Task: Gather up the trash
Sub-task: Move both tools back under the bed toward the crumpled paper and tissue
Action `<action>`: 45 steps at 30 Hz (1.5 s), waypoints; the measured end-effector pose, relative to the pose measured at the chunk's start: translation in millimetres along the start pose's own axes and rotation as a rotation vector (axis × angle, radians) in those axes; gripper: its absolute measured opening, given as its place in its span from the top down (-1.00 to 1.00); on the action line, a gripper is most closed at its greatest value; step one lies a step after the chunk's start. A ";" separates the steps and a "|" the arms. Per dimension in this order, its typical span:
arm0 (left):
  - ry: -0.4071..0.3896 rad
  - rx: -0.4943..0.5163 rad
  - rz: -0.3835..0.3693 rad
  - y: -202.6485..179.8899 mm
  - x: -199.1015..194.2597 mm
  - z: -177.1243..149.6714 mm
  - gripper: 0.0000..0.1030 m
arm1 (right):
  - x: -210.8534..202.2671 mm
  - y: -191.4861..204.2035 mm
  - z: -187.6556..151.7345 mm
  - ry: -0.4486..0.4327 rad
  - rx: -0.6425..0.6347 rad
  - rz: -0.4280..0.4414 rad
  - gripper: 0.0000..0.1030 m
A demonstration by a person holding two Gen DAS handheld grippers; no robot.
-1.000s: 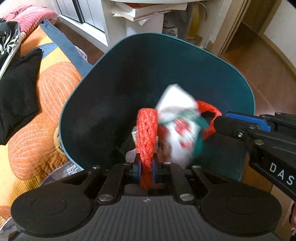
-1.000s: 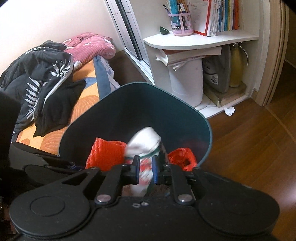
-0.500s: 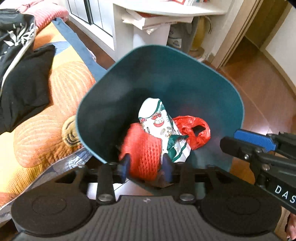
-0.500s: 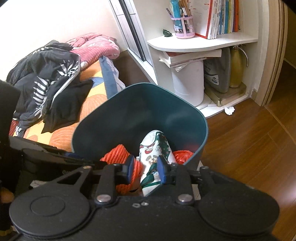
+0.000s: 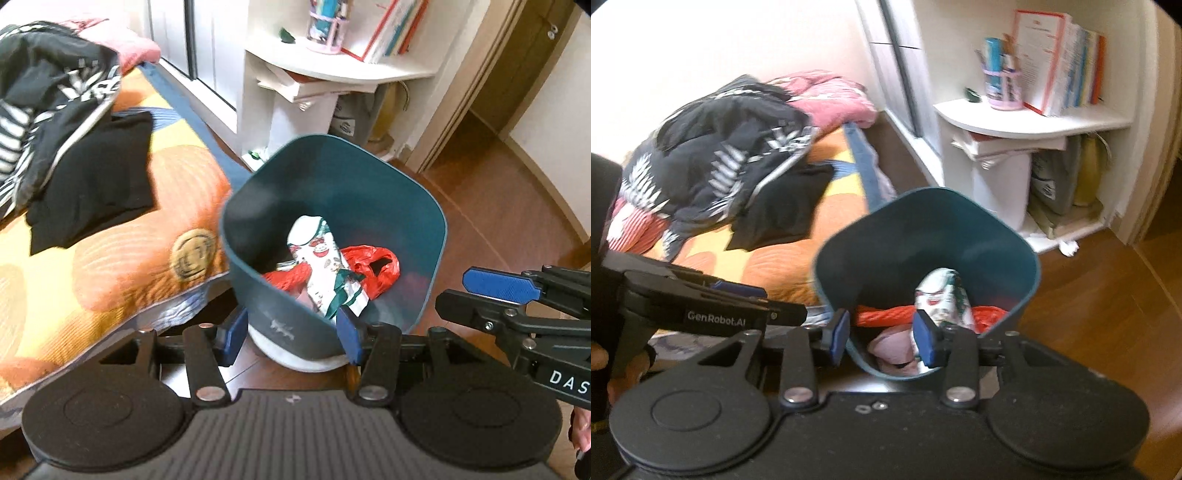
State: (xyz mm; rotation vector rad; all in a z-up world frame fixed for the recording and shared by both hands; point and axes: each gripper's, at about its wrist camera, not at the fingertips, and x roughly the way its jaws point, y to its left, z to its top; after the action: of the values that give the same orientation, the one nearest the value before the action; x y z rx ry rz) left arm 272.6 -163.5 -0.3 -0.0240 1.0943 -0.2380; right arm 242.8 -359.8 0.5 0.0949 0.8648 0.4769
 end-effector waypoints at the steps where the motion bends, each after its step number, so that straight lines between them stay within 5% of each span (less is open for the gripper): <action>1: -0.009 -0.006 0.001 5.8 -7.2 -4.1 -0.01 | -1.9 6.8 -0.3 -0.001 -0.016 0.007 0.15; 12: -0.077 -0.107 0.035 77.3 -62.7 -55.3 -0.42 | -0.4 84.5 -4.6 0.023 -0.119 0.122 0.02; 22: -0.077 -0.203 0.099 154.4 -70.5 -112.4 -0.61 | 50.6 168.5 -34.1 0.147 -0.235 0.208 -0.01; 30: 0.056 -0.315 0.153 238.4 -21.1 -160.7 -0.64 | 138.1 205.3 -76.8 0.350 -0.249 0.233 -0.02; 38: 0.247 -0.358 0.226 316.1 69.2 -211.6 -0.64 | 234.8 209.5 -123.1 0.518 -0.243 0.208 -0.02; 45: 0.423 -0.390 0.213 356.3 147.1 -250.6 -0.64 | 319.8 206.7 -168.8 0.660 -0.232 0.169 -0.02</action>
State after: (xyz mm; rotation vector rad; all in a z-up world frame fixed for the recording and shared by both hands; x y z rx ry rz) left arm 179.6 178.2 -293.5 -0.2118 1.5407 0.1743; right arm 217.0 -53.3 -280.4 -0.2170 1.4452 0.7844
